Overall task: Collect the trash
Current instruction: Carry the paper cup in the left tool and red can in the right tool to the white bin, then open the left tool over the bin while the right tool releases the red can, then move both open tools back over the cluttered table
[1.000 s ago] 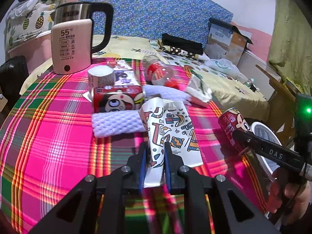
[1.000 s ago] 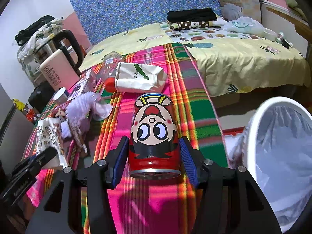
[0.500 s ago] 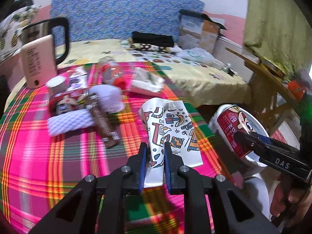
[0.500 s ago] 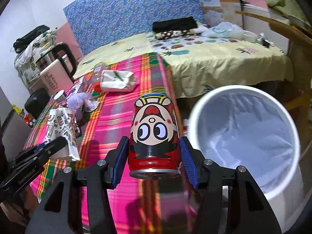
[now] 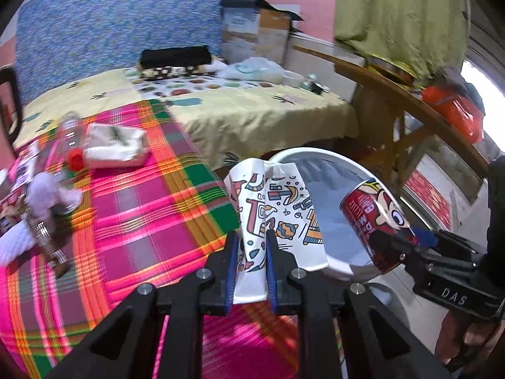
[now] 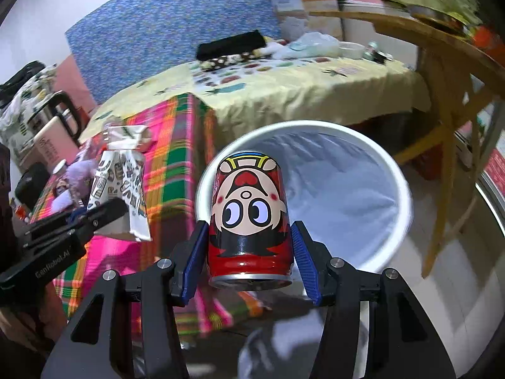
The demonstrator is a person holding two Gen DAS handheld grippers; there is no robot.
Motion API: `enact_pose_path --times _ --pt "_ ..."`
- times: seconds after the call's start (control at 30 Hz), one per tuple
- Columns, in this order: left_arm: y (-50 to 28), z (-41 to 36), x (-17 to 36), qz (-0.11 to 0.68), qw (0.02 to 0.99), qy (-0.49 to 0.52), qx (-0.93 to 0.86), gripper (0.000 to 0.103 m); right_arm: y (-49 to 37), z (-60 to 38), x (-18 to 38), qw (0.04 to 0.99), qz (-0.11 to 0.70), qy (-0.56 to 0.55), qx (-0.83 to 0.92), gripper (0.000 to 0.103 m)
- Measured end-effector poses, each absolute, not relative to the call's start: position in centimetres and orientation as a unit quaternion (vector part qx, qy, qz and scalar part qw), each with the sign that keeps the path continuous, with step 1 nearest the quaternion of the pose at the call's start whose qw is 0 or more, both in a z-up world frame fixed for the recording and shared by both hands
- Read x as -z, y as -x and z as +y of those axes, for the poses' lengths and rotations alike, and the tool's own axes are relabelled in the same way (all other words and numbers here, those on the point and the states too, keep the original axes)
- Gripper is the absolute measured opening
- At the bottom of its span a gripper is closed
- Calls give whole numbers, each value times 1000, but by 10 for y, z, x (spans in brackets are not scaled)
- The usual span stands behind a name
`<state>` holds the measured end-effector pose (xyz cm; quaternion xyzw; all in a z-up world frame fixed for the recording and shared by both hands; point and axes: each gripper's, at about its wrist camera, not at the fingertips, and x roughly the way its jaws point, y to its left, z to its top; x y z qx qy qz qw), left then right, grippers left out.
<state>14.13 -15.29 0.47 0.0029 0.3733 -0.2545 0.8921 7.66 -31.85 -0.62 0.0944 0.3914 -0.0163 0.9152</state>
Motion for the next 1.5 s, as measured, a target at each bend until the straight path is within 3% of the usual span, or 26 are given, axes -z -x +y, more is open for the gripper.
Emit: enact_pose_path --times 0.8,0.83,0.93,1.5 --pt "-167 -228 14 404 861 -31 308 19 -78 -361 22 899 420 -98 78 54" --pt "-167 -229 14 406 860 -33 309 23 -78 -361 22 899 419 -96 79 54" --pt "-168 -231 15 407 857 -29 313 54 -77 -362 21 903 412 -94 81 55" --pt "-154 -183 0 390 880 11 271 56 -73 -342 3 921 376 -75 59 59"
